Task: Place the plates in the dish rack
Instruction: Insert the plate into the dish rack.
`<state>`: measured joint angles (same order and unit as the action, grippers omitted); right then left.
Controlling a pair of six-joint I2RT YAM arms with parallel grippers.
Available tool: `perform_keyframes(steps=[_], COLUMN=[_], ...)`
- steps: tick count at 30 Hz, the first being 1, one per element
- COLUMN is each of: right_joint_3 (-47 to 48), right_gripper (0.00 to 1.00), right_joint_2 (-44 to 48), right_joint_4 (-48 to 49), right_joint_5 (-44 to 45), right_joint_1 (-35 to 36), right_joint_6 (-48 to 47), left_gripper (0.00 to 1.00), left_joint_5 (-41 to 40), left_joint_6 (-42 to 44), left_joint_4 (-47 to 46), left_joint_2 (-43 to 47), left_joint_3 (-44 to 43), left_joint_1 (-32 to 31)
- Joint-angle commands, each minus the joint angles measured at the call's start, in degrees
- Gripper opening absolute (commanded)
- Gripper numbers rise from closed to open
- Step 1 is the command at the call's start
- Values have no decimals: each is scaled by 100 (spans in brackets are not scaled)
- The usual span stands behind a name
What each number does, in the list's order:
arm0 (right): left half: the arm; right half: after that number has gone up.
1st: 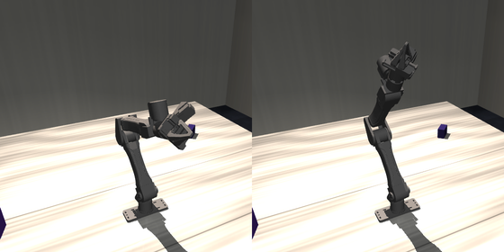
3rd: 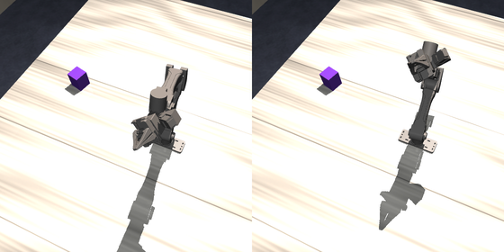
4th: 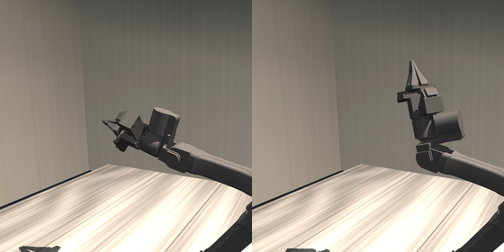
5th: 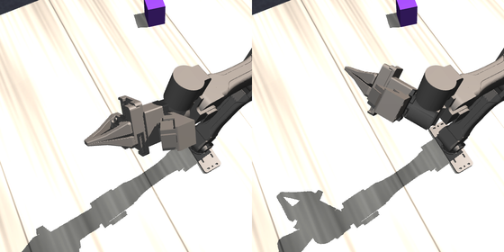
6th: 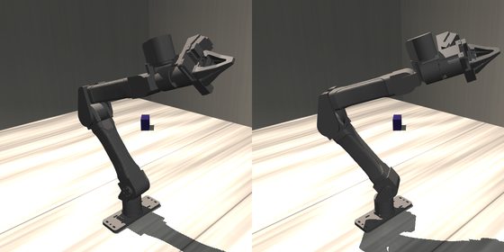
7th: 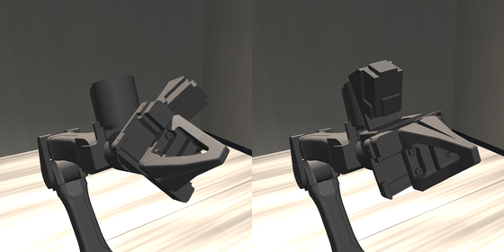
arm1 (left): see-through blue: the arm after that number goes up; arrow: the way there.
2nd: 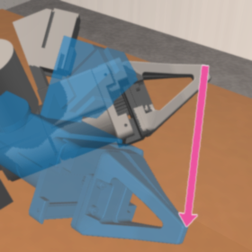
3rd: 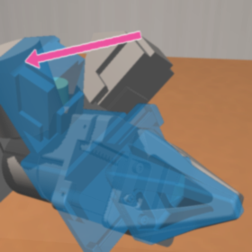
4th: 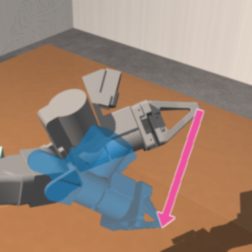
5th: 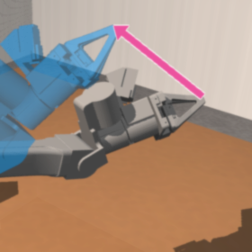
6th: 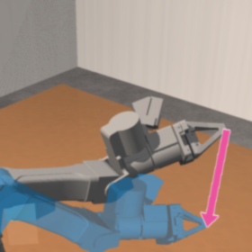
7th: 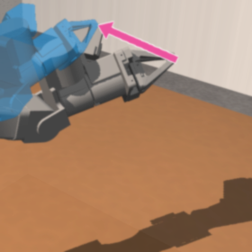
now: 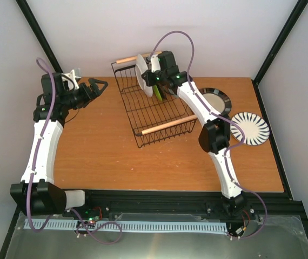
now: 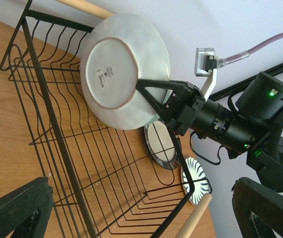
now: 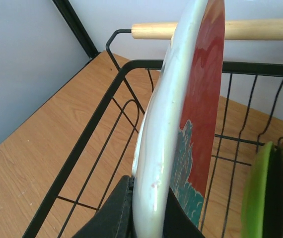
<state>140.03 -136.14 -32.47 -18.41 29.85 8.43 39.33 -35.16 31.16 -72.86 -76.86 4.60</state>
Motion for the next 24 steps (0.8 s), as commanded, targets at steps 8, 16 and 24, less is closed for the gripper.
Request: perform_keyframes(steps=[8, 16, 24], right_joint_3=[499, 543, 459], right_gripper=[3, 3, 3], right_joint_2=[-88, -226, -290], right_joint_4=[1312, 1345, 1218], right_joint_5=[-390, -413, -419], right_joint_1=[-29, -86, -178], right_joint_6=[82, -8, -108], left_gripper=[100, 100, 100], left_joint_5=[-54, -93, -109], left_joint_6=[356, 443, 461], left_joint_4=[-11, 31, 51], left_joint_2=[-27, -143, -246], left_joint_3=[-105, -258, -347], left_joint_1=[41, 41, 42])
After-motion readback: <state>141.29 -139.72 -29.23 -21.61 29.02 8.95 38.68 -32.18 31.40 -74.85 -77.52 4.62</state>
